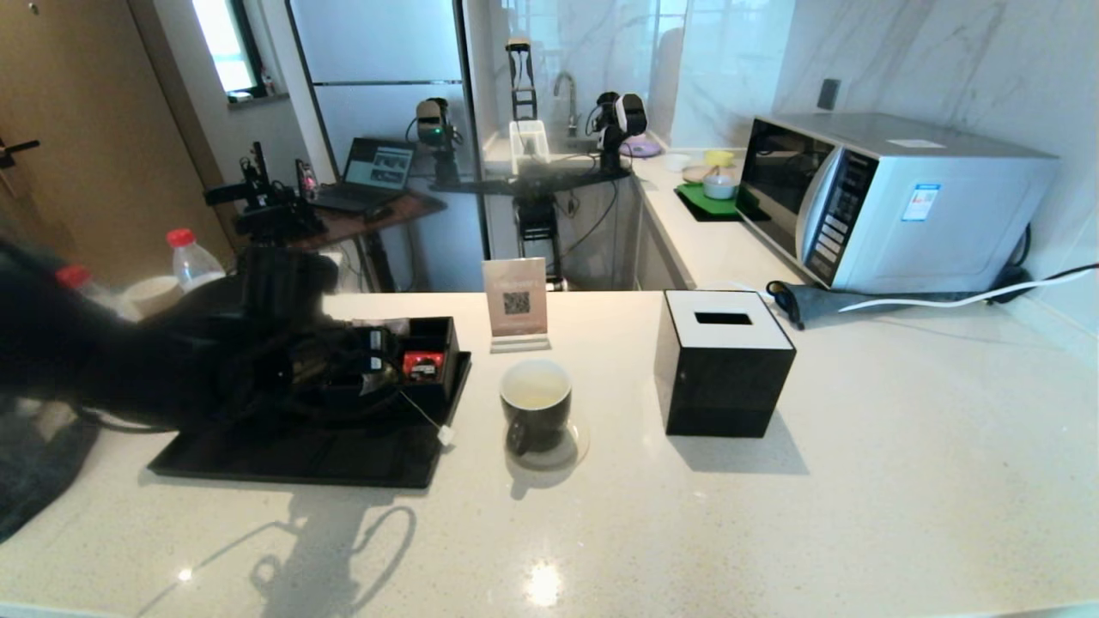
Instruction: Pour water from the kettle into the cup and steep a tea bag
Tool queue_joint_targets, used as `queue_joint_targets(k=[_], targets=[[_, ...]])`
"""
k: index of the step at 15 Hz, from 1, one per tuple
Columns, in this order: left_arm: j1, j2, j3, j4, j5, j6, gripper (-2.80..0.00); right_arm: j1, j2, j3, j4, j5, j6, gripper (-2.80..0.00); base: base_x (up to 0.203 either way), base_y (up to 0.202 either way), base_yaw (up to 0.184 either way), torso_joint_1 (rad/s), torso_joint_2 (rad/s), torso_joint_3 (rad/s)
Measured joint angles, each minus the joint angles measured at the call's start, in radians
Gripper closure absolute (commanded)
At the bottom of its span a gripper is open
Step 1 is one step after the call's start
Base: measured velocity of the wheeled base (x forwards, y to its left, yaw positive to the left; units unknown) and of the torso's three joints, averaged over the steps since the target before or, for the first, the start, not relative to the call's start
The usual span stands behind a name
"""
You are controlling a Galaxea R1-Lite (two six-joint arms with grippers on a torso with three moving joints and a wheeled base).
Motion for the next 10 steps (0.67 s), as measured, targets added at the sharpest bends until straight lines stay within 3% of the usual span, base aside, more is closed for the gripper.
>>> queue_joint_targets(k=[10], targets=[[-0.009, 0.082, -0.014, 0.001, -0.003, -0.001, -2.8, 0.0, 0.0, 0.0, 0.0, 0.0, 0.0, 0.0, 0.0, 0.0, 0.0, 0.0, 0.0, 0.0]])
